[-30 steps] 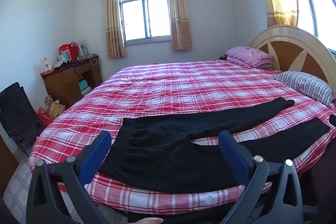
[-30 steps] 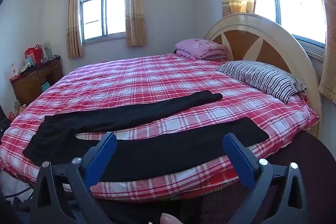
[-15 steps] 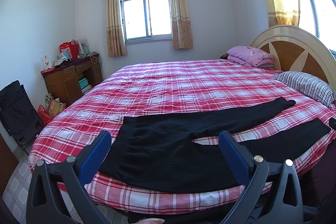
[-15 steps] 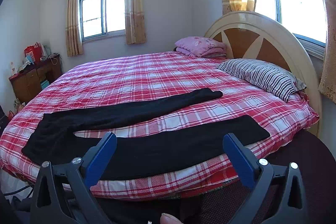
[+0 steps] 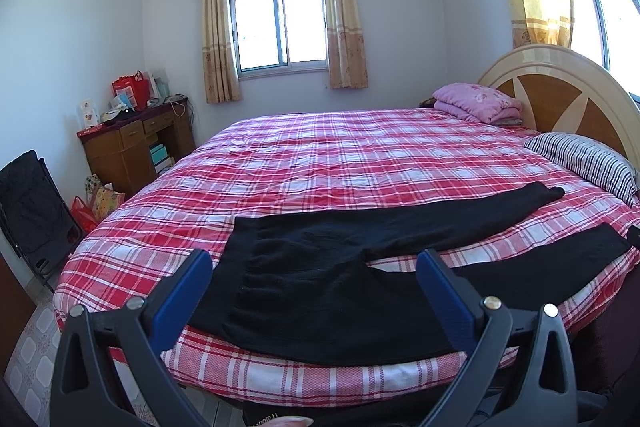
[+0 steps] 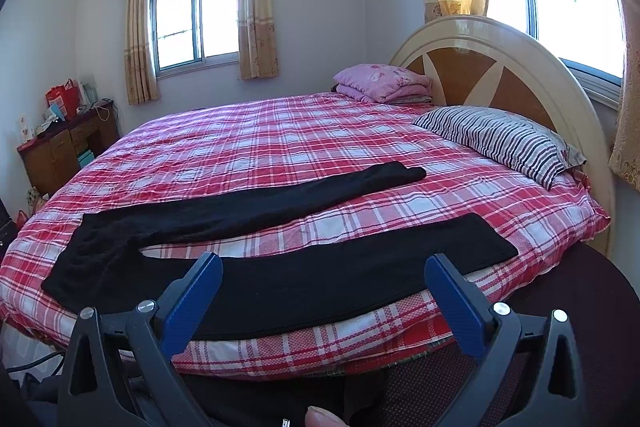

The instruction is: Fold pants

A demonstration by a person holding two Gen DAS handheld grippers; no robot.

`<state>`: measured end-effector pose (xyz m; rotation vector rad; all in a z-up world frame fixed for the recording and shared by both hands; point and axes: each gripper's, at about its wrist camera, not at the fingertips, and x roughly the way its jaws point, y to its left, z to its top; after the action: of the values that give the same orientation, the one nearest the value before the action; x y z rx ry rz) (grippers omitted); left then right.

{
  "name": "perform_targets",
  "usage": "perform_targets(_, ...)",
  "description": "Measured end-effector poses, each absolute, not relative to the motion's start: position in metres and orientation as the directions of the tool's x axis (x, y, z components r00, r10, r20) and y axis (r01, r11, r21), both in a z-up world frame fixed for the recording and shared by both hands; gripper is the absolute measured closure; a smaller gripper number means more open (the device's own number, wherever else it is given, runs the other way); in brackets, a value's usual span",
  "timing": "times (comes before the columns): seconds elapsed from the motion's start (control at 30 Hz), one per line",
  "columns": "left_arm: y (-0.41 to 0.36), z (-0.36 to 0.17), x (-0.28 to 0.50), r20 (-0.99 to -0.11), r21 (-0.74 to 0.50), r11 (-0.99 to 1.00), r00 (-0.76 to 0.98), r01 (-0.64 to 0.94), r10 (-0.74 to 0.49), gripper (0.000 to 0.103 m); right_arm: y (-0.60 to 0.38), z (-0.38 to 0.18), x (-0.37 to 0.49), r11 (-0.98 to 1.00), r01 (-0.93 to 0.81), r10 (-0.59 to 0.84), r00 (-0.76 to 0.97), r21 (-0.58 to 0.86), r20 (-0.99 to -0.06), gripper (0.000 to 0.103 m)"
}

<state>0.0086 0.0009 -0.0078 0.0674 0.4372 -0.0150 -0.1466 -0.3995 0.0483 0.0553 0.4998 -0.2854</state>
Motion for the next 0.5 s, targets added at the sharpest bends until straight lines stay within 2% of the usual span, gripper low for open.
perform_targets(0.5,0.0002,-0.0097,0.0096,-0.43,0.062,0.998,0.903,0.029,0.0,0.0,-0.4024,0.0447,-0.1449,0.958,0.287,-0.254,0.832,-0.009,-0.493,0.001)
